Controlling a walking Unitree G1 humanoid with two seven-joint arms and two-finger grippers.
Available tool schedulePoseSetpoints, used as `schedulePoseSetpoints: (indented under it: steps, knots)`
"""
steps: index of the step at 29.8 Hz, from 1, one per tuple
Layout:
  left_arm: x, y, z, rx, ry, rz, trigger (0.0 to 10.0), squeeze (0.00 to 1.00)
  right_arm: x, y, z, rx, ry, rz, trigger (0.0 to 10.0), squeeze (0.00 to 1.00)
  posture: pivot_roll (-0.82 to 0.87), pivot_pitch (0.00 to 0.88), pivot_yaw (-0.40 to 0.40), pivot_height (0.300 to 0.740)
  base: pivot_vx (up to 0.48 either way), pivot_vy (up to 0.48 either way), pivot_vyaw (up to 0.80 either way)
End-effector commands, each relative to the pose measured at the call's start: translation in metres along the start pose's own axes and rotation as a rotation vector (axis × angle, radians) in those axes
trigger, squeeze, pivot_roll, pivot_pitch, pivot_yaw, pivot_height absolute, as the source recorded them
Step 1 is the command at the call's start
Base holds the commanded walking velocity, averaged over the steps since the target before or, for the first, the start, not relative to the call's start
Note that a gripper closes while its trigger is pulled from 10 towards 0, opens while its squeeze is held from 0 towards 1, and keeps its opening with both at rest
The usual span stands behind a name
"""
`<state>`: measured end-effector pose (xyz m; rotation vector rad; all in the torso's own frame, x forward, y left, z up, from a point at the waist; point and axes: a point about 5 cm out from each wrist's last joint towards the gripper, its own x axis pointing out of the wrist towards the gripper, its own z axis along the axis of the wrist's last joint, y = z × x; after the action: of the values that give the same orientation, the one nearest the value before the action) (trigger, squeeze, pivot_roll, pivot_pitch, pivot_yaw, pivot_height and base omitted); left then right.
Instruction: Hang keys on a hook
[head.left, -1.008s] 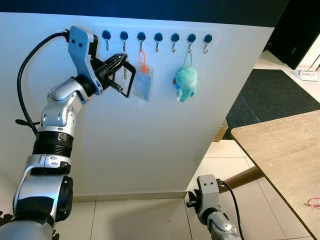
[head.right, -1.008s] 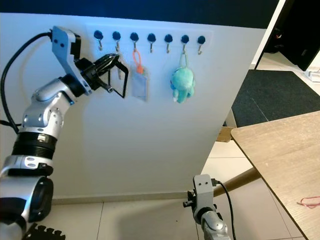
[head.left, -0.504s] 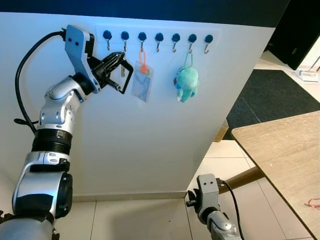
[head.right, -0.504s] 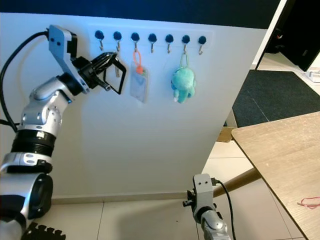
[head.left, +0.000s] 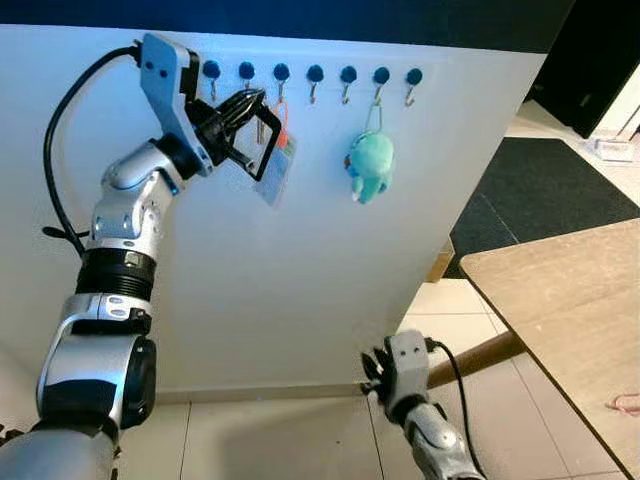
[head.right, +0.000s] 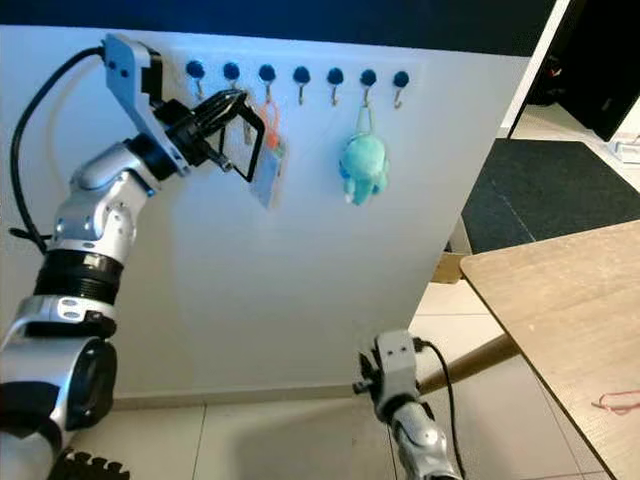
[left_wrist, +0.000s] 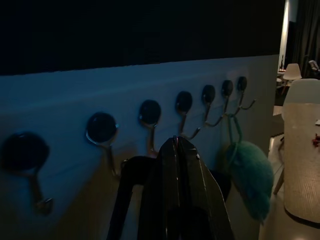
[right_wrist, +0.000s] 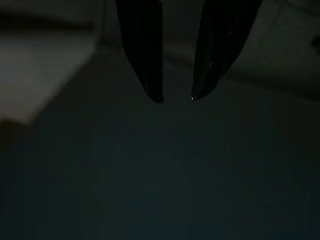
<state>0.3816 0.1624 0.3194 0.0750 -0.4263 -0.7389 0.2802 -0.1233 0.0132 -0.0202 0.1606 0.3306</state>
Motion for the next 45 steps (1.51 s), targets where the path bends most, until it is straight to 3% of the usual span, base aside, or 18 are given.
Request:
schedulePoseSetpoints:
  steps: [1, 5, 8, 13, 19, 28, 45]
  knots:
    - [0.006, -0.005, 0.001, -0.001, -0.014, -0.030, 10.0, 0.00, 0.005, 0.005, 0.016, -0.008, -0.094, 0.034, 10.0, 0.00, 0.07, 0.065, -0.058, 0.740, 0.000, 0.000, 0.00]
    - [0.007, -0.006, -0.001, 0.009, -0.006, -0.025, 10.0, 0.00, 0.013, 0.018, 0.039, -0.038, -0.206, 0.108, 10.0, 0.00, 0.06, 0.065, -0.057, 0.740, 0.000, 0.000, 0.00]
    - [0.007, -0.005, 0.000, 0.019, -0.007, -0.019, 10.0, 0.00, 0.017, 0.036, 0.058, -0.119, -0.277, 0.219, 10.0, 0.00, 0.06, 0.064, -0.058, 0.740, 0.000, 0.000, 0.00]
    - [0.007, -0.005, 0.000, 0.022, -0.010, -0.012, 10.0, 0.00, 0.020, 0.047, 0.071, -0.101, -0.320, 0.274, 10.0, 0.00, 0.06, 0.068, -0.059, 0.740, 0.000, 0.000, 0.00]
    - [0.005, -0.001, -0.001, 0.029, 0.003, 0.030, 10.0, 0.00, 0.026, 0.061, 0.107, -0.090, -0.433, 0.328, 10.0, 0.00, 0.06, 0.069, -0.058, 0.740, 0.000, 0.000, 0.00]
    - [0.006, 0.001, -0.001, 0.034, 0.005, 0.053, 10.0, 0.00, 0.026, 0.064, 0.141, -0.033, -0.534, 0.315, 10.0, 0.00, 0.06, 0.070, -0.059, 0.740, 0.000, 0.000, 0.00]
    - [0.006, 0.008, 0.000, 0.041, 0.007, 0.127, 10.0, 0.00, 0.013, 0.068, 0.170, -0.001, -0.646, 0.350, 10.0, 0.00, 0.06, 0.074, -0.063, 0.740, 0.000, 0.000, 0.00]
